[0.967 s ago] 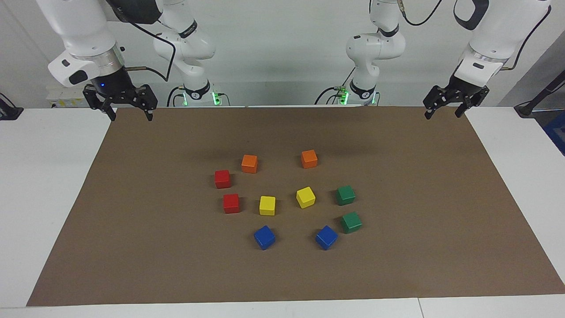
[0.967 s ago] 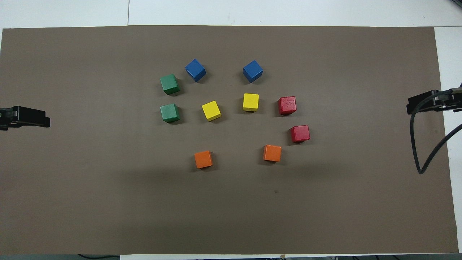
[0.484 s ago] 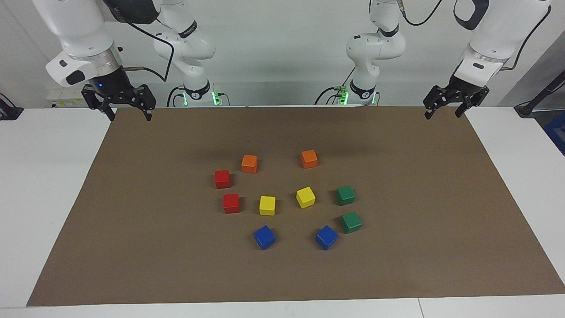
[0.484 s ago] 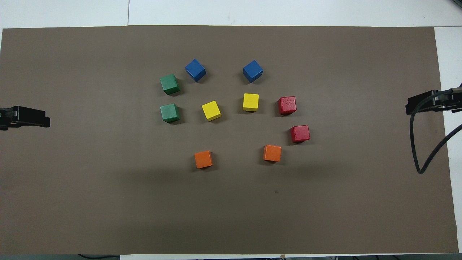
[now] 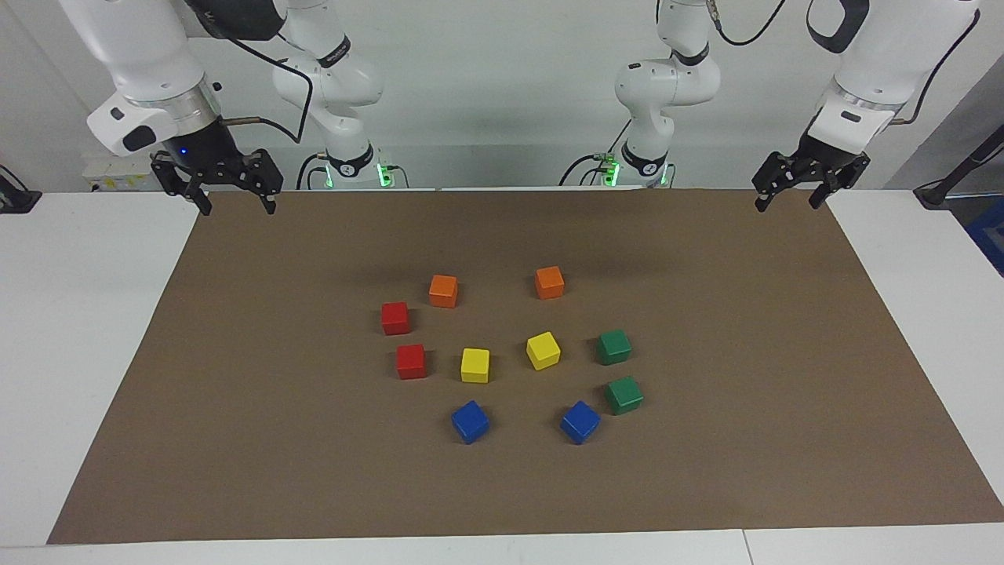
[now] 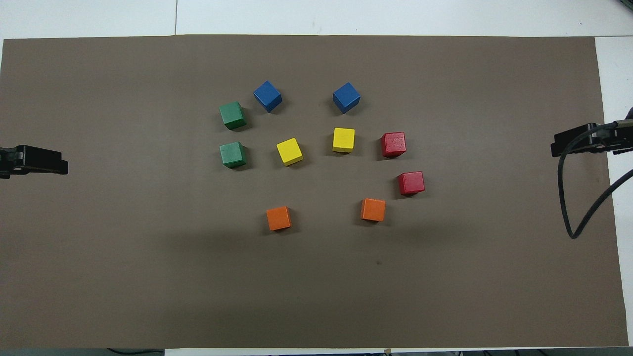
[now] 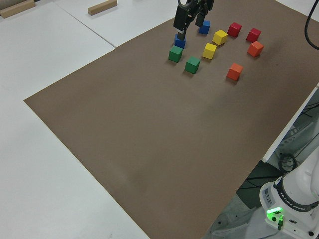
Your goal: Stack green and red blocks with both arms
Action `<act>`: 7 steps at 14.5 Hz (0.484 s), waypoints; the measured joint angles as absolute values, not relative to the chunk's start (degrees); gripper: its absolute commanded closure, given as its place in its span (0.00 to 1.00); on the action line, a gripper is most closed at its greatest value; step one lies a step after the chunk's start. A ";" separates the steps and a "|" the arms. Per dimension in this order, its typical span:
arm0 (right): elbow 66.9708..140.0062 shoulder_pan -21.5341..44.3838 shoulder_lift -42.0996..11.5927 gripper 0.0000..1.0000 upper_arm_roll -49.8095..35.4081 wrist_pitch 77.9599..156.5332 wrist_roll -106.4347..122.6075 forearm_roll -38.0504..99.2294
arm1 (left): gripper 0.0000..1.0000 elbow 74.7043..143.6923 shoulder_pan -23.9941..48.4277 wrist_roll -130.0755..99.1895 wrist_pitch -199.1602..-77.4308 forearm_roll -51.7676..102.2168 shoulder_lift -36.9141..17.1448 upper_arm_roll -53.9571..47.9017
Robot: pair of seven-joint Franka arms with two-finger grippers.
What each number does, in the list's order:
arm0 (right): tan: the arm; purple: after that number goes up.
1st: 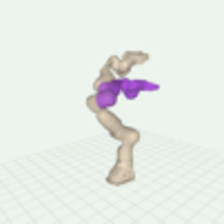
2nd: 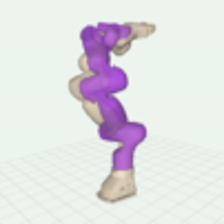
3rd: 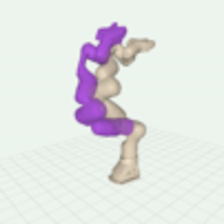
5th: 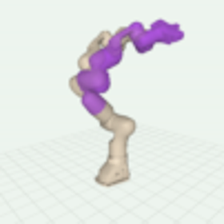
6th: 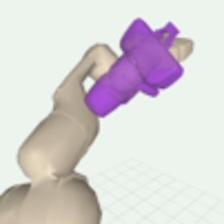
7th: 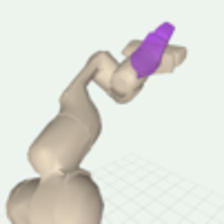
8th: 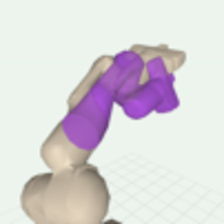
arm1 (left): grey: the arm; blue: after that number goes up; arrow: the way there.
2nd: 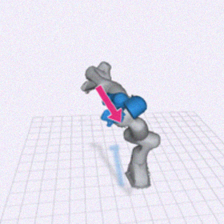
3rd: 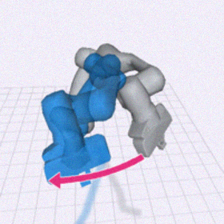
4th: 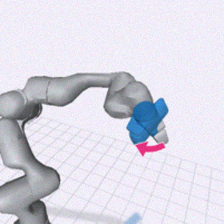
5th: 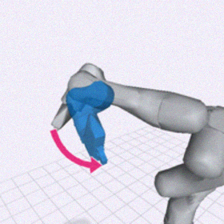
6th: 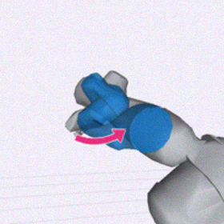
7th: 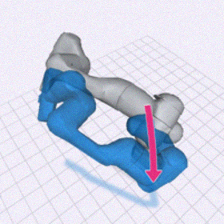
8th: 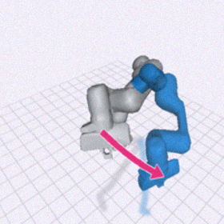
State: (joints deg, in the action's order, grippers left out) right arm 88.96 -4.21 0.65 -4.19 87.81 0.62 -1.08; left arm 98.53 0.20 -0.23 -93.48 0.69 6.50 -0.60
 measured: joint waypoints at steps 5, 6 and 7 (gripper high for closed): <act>89.23 -4.04 0.66 0.00 -4.47 87.77 -0.67 -0.95 | 0.00 98.82 0.34 -2.68 -96.17 0.70 6.50 -0.76; 89.71 -3.59 0.70 0.00 -4.73 88.08 -2.34 -0.77 | 0.00 98.94 0.85 -3.97 -96.50 0.70 6.51 -1.02; 90.60 -2.50 0.76 0.00 -4.81 89.09 -3.95 -0.67 | 0.00 99.26 1.84 -5.22 -97.19 0.70 6.51 -1.23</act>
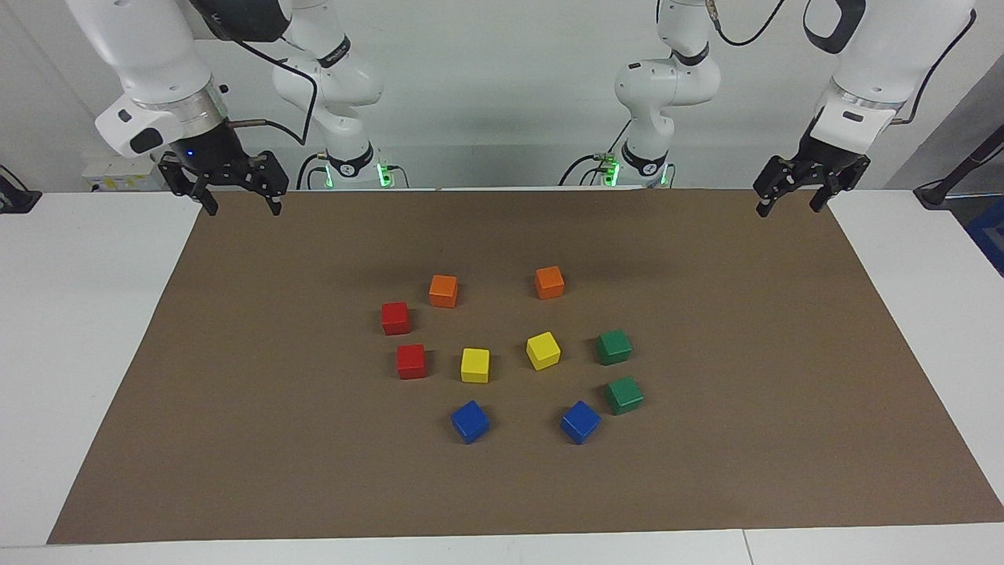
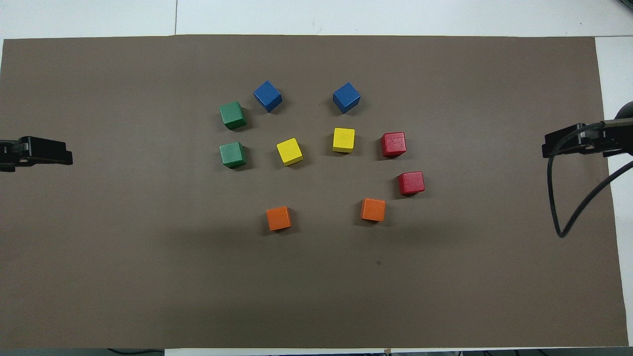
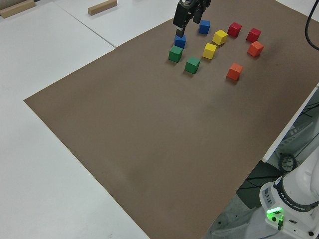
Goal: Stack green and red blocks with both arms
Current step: 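Lower the left gripper onto a green block while the right gripper reaches red, then grasp the green block with the left gripper while the right gripper grasps red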
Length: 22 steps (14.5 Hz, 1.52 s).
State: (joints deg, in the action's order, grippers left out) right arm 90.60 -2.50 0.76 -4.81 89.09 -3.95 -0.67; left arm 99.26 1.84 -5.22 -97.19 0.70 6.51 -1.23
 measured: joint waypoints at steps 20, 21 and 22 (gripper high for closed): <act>120.49 10.81 -6.09 0.00 -5.05 131.17 -20.12 -0.64 | 0.00 102.44 17.62 -23.23 -117.84 1.53 -11.78 -2.01; 121.57 10.81 -6.09 0.00 -5.05 132.25 -20.07 -0.64 | 0.00 102.45 18.01 -24.20 -118.61 1.53 -12.70 -2.04; 122.51 10.81 -6.09 0.00 -5.05 133.37 -20.06 -0.65 | 0.00 102.46 18.31 -25.16 -119.19 1.53 -13.56 -1.99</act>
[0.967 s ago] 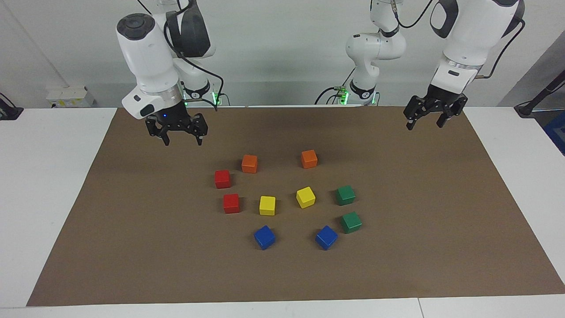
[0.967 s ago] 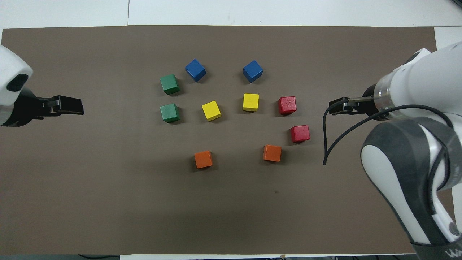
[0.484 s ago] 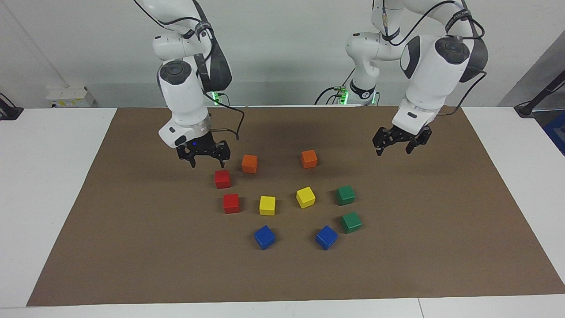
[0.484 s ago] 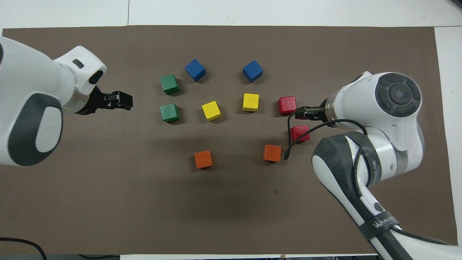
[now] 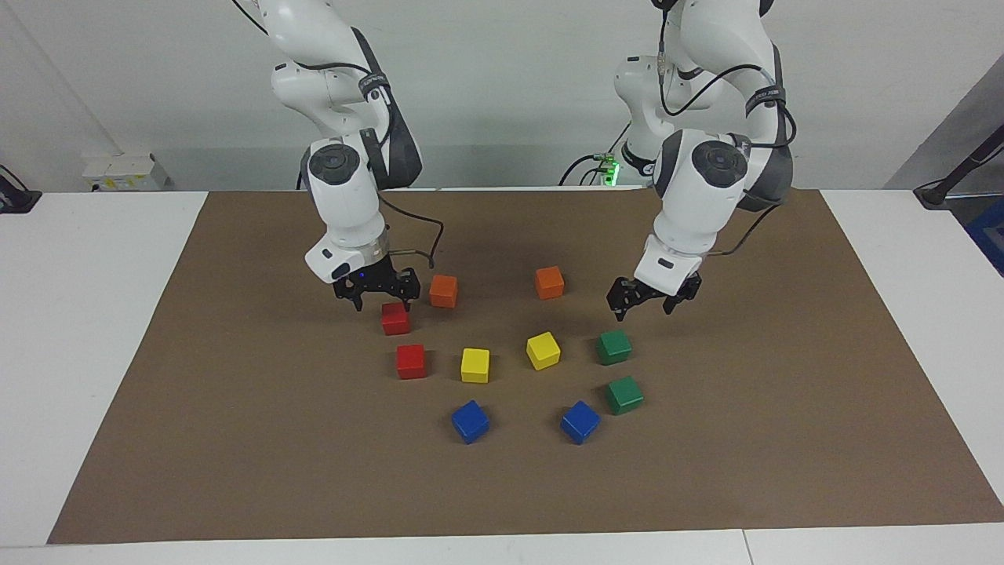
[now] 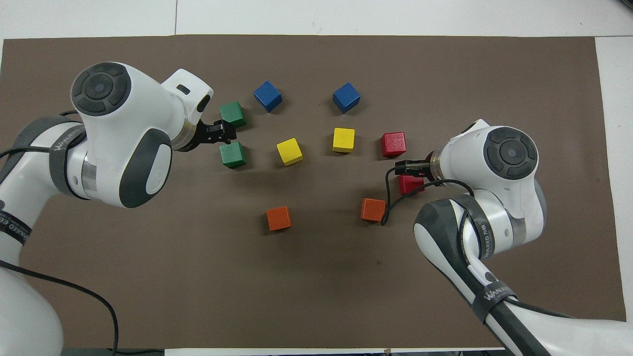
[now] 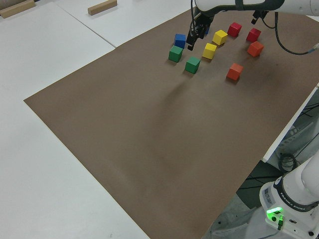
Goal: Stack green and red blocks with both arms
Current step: 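Grasp the green block with the left gripper while the right gripper grasps red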
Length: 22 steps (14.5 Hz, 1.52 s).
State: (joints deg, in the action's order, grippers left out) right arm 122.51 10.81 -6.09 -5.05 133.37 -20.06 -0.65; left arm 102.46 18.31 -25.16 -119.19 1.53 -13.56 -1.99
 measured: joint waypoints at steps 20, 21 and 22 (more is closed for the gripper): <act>122.45 7.67 -7.44 1.00 -4.67 132.94 -9.88 -1.00 | 0.08 106.38 20.15 -35.80 -133.07 1.52 -22.98 -1.75; 119.10 5.35 -7.49 1.00 -4.61 129.38 -6.27 -1.01 | 0.21 106.38 20.36 -35.93 -133.11 1.52 -23.11 -1.74; 115.95 2.80 -7.61 1.00 -4.55 126.72 -2.56 -1.01 | 0.37 106.38 20.54 -36.04 -133.14 1.51 -23.17 -1.73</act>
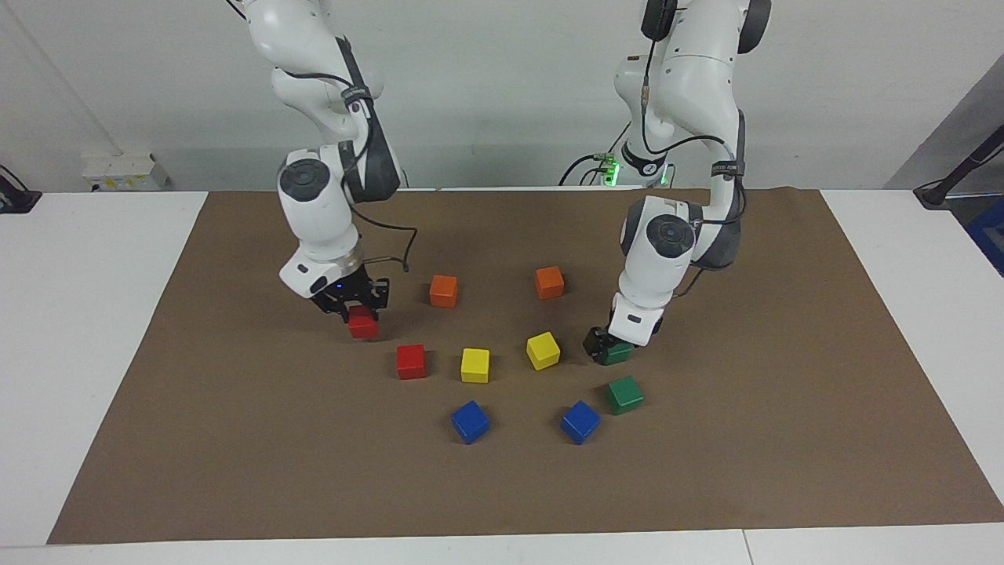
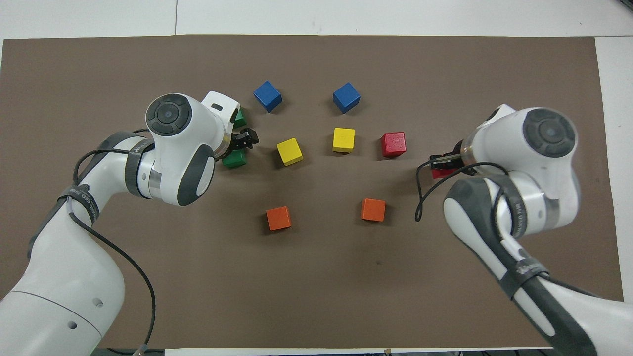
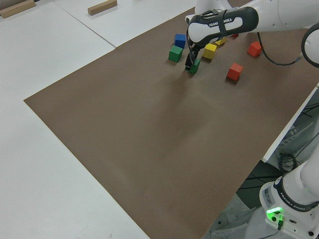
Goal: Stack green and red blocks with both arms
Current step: 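Grasp the green block with the left gripper while the right gripper grasps red, then place the green block near the left arm while the right gripper carries red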
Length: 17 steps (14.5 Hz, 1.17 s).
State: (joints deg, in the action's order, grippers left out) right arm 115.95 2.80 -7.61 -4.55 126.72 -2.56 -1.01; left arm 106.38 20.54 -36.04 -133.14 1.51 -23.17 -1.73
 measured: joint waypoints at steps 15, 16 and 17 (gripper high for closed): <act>114.31 -8.36 -12.91 1.00 -4.32 132.01 7.36 -1.02 | 1.00 105.71 7.96 -18.00 -118.95 -0.55 -11.17 -0.04; 114.49 -8.50 -13.14 1.00 -4.31 132.70 7.36 -1.01 | 1.00 106.03 4.76 -14.33 -118.07 -0.58 -9.56 0.03; 114.64 -8.65 -13.49 1.00 -4.31 133.41 7.36 -1.01 | 1.00 106.41 2.06 -10.76 -117.81 -0.58 -8.78 0.07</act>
